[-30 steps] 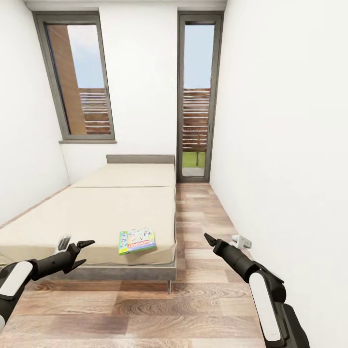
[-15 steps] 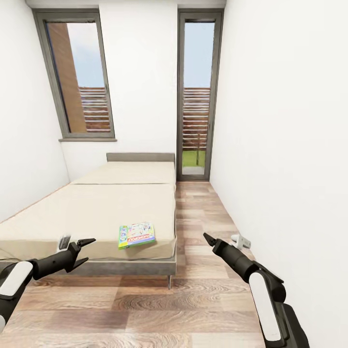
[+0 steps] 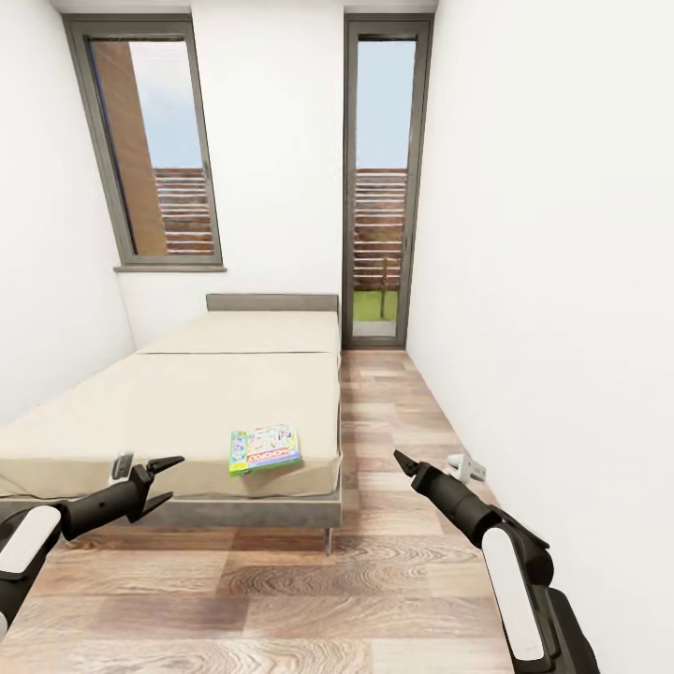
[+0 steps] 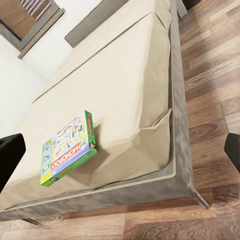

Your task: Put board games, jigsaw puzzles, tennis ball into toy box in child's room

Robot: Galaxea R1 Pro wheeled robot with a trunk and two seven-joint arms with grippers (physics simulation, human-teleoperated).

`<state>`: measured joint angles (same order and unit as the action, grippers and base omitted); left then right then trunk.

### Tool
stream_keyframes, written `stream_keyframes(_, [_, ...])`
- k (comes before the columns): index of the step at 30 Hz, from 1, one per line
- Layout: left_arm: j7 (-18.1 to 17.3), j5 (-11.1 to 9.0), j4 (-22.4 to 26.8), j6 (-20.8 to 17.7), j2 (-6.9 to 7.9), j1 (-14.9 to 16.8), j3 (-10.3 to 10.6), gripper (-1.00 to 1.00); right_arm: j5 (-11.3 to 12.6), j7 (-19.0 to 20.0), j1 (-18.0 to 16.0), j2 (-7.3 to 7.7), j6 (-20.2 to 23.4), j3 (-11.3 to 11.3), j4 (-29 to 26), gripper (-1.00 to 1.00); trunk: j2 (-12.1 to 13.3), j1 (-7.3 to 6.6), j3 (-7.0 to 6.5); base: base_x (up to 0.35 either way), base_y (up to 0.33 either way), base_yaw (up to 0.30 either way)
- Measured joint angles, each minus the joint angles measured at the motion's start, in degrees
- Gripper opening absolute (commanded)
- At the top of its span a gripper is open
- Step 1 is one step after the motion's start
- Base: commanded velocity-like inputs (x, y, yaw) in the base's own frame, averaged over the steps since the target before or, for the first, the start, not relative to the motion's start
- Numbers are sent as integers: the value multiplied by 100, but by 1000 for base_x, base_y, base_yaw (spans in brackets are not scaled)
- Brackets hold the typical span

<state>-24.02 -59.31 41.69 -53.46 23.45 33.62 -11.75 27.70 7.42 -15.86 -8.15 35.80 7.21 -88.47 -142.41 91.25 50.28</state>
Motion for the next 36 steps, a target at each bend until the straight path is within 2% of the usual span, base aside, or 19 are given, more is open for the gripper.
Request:
stream_keyframes(2, [-31,6,0,1,4,-2,2,100,-1,0,0,2,-3,0,0,100,-79,43,36,0,0,0])
stream_keyframes(7, [-58,9,0,1,7,-6,-1,100,-1,0,0,-1,-5,-1,3,100,-86,57,146,0,0,0])
stream_keyframes(25, [-69,0,4,0,-25,-4,36,100,0,4,0,5,-5,6,9,100,-87,56,147,5,0,0])
stream_keyframes(36, [-69,3,8,0,-24,-7,56,100,-2,7,0,5,-5,7,15,100,-87,54,147,238,0,0])
